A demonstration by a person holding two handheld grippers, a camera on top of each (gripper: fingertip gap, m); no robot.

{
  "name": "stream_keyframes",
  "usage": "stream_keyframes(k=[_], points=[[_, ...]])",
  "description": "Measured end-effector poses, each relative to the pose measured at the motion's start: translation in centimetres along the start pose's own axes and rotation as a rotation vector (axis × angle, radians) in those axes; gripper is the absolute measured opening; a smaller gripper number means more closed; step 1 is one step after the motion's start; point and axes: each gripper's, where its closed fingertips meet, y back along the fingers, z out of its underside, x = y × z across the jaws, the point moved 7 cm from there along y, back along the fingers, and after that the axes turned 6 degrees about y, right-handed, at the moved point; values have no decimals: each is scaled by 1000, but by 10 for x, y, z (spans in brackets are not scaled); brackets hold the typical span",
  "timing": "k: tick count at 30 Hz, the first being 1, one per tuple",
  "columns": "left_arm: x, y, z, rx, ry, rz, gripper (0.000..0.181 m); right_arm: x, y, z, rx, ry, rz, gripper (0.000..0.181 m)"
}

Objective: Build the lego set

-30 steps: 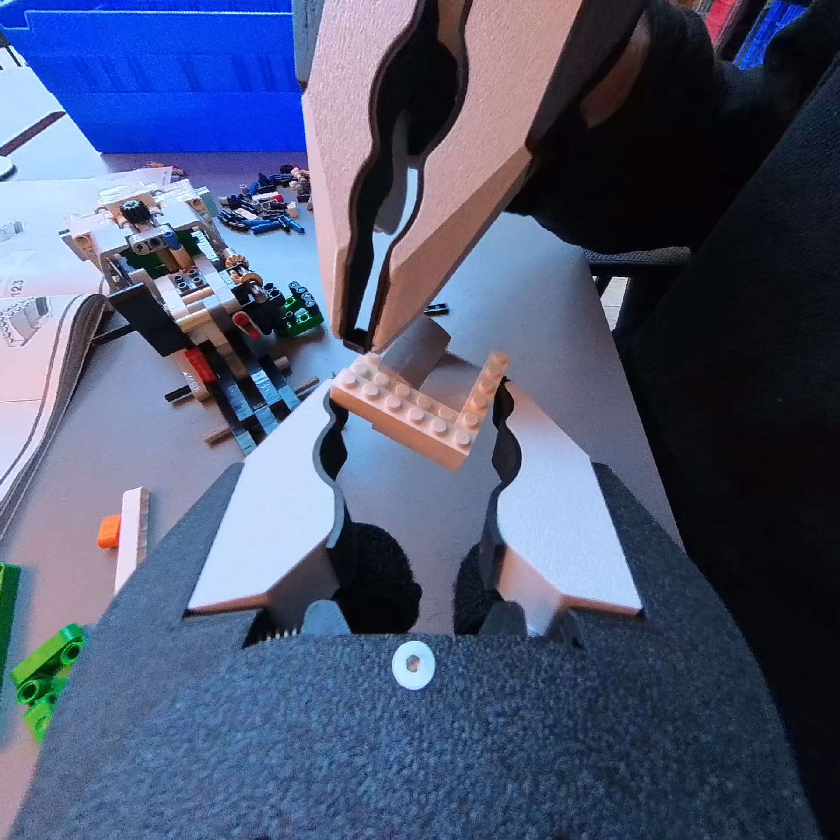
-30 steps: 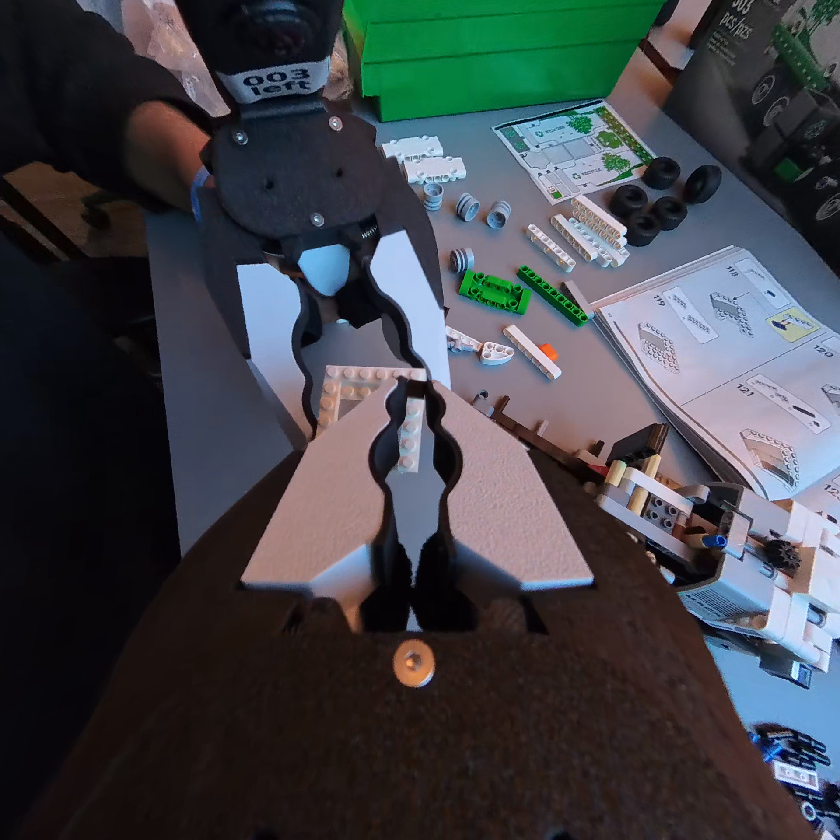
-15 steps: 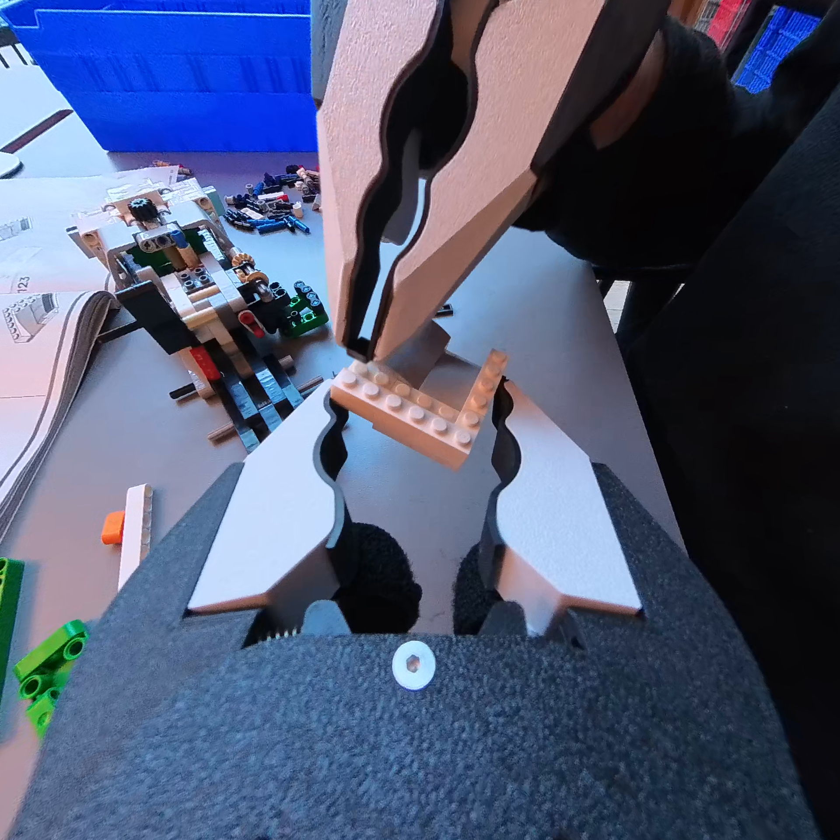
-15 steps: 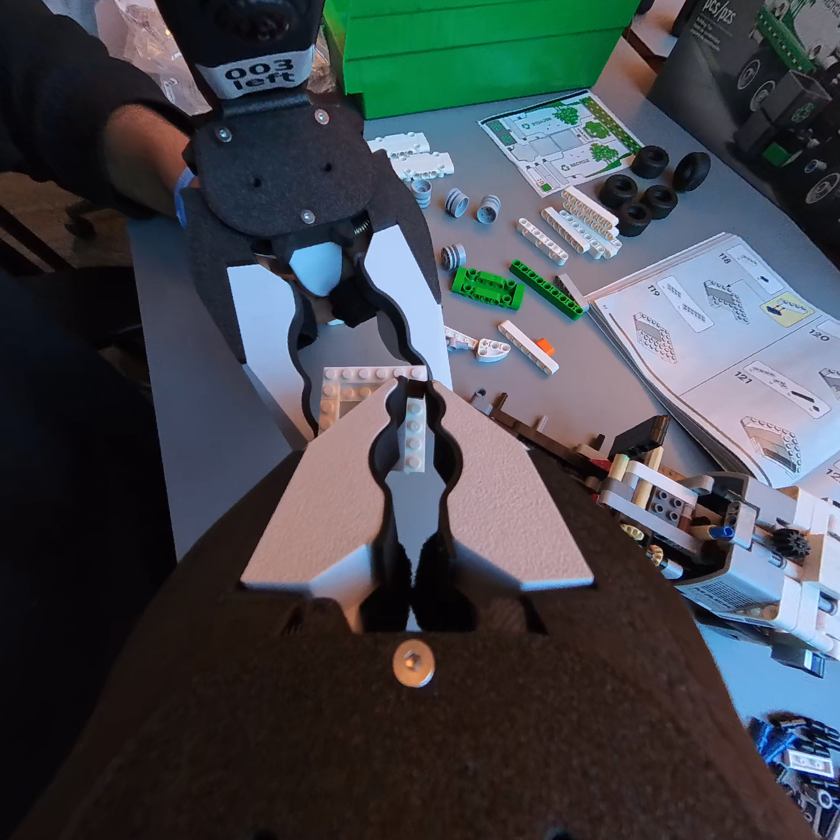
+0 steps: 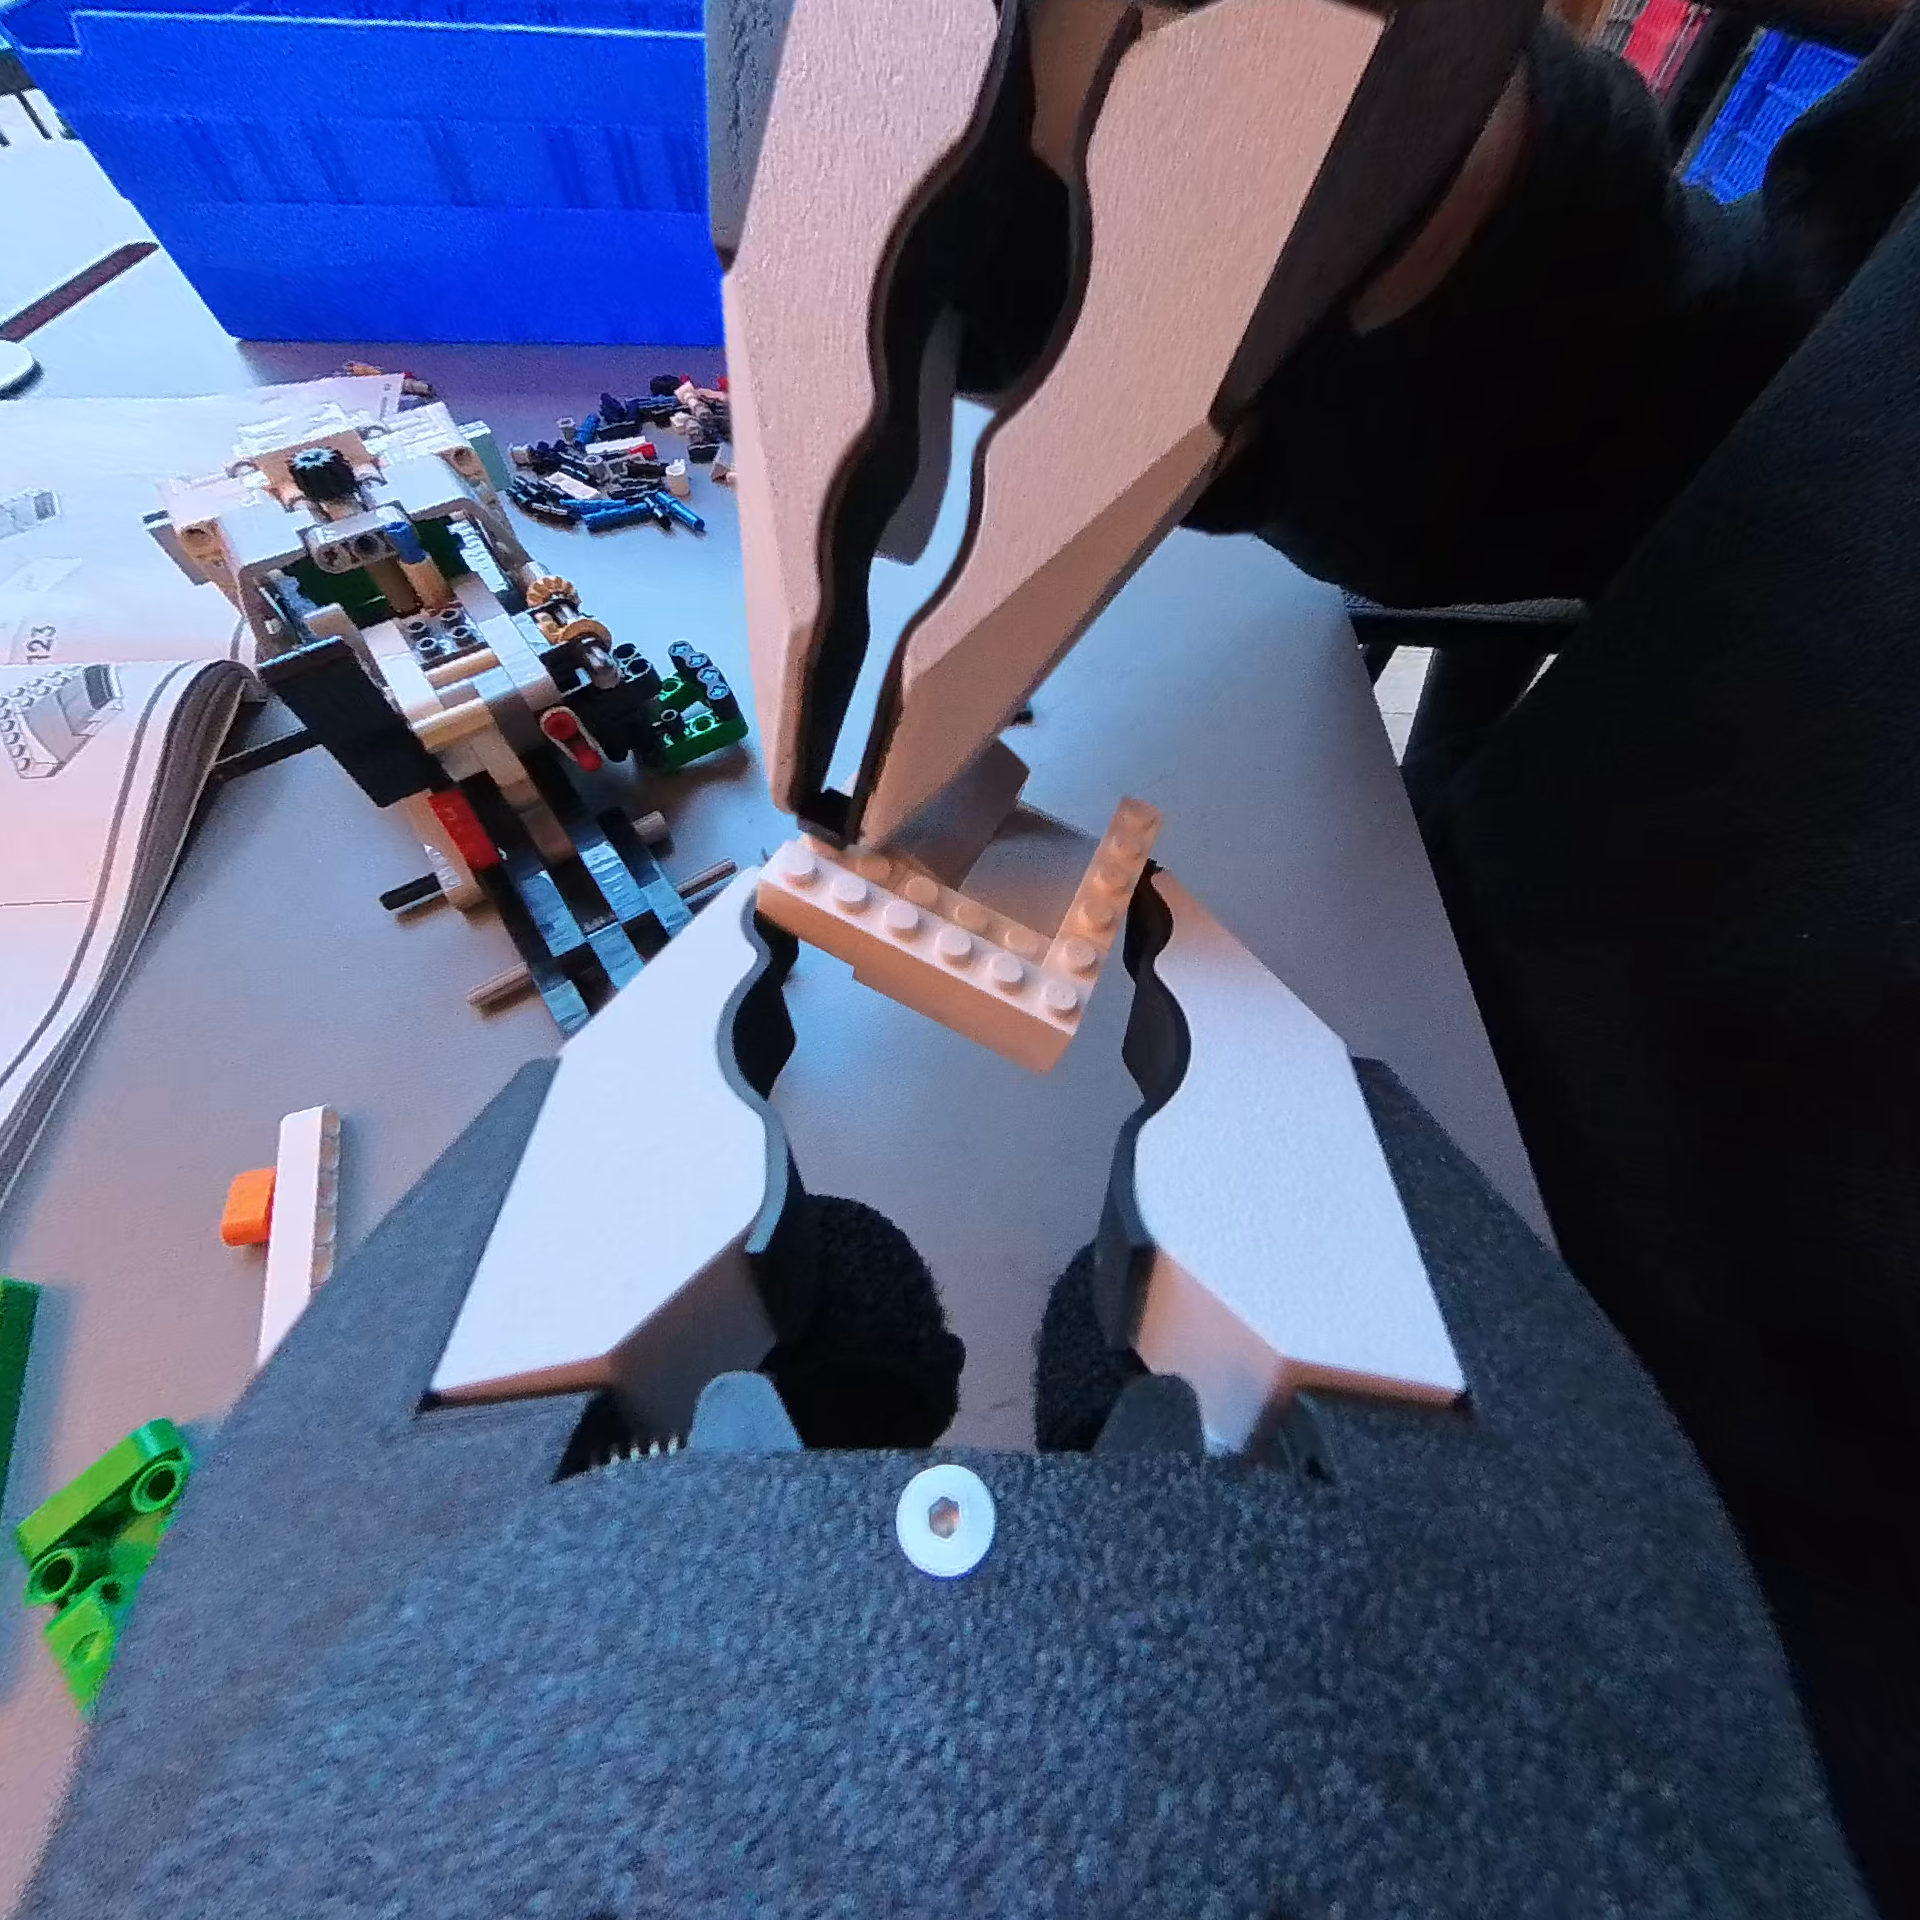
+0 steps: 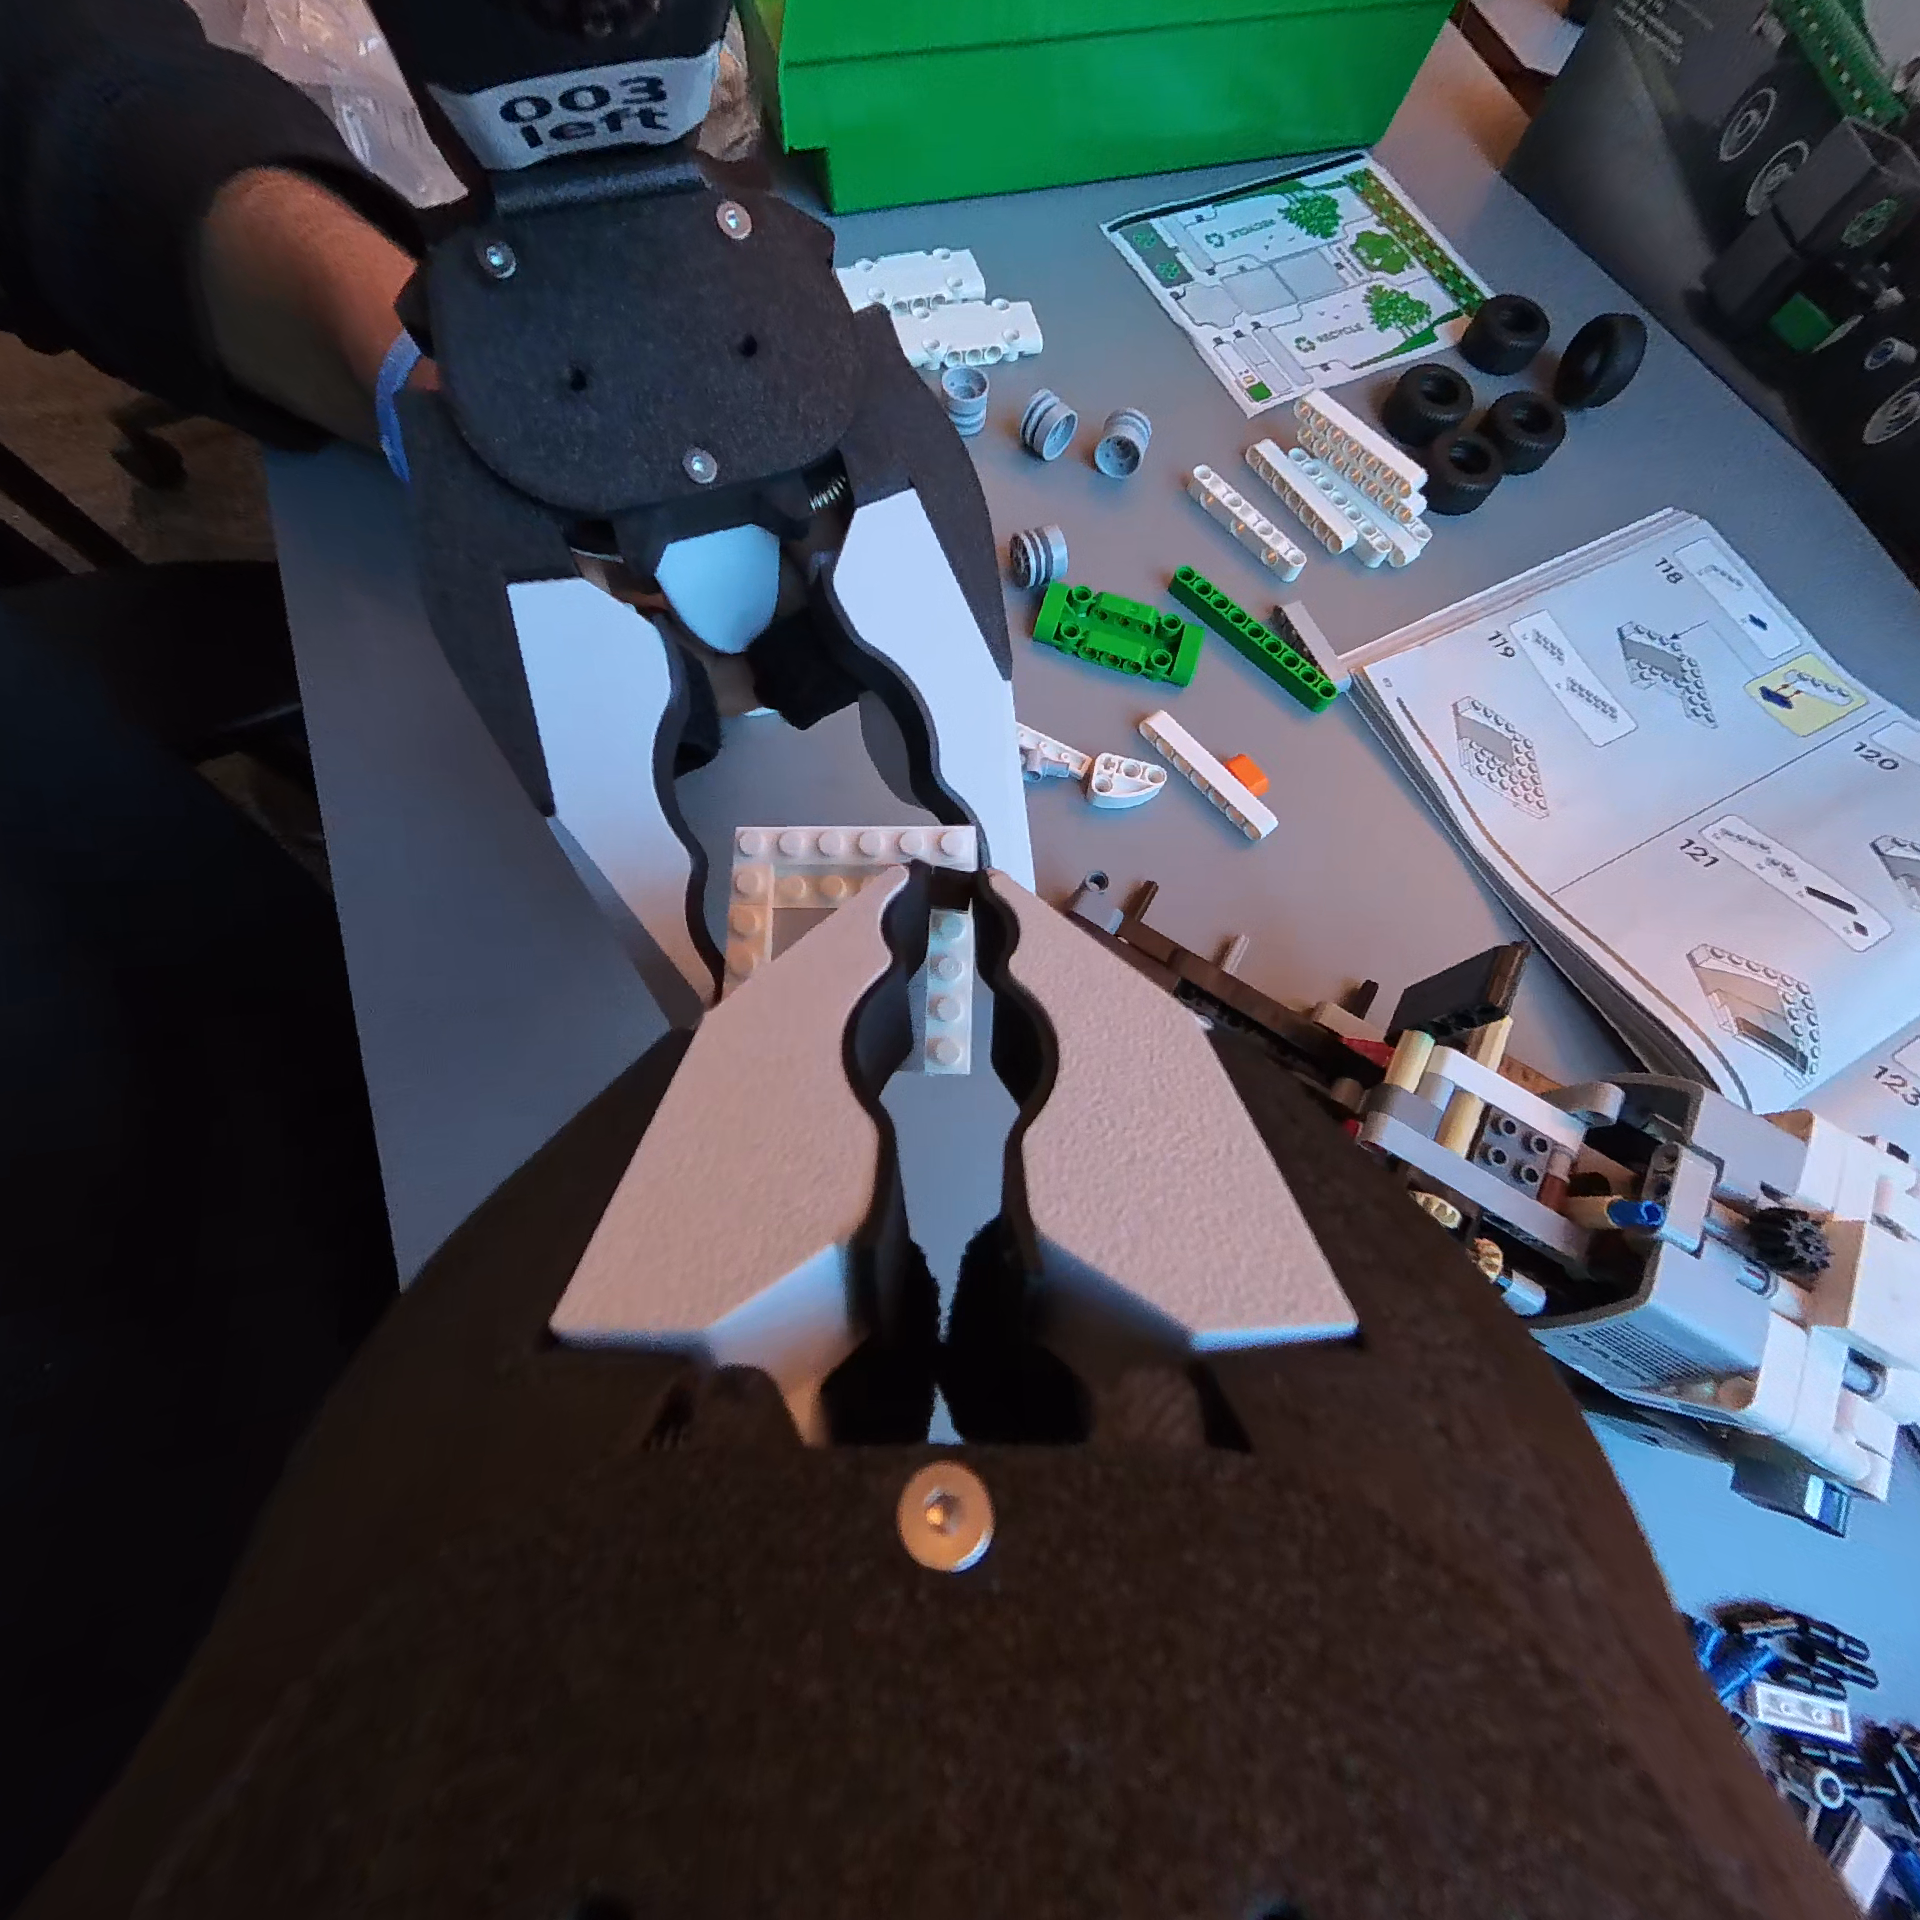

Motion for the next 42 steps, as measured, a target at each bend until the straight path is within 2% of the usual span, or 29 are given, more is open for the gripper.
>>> stream_keyframes(k=[21,28,35,39,42], points=[[4,1,-2,18,32,56,62,-3,0,-1,-12,71,16,7],[4,1,-3,24,30,57,62,-4,2,-1,-5,37,-11,12],[4,1,-3,23,24,52,62,-1,9,-5,54,29,6,12],[4,2,-3,24,25,52,62,6,18,-1,95,-22,19,12],[4,2,-3,26,26,53,62,14,21,8,157,-141,-25,12]])
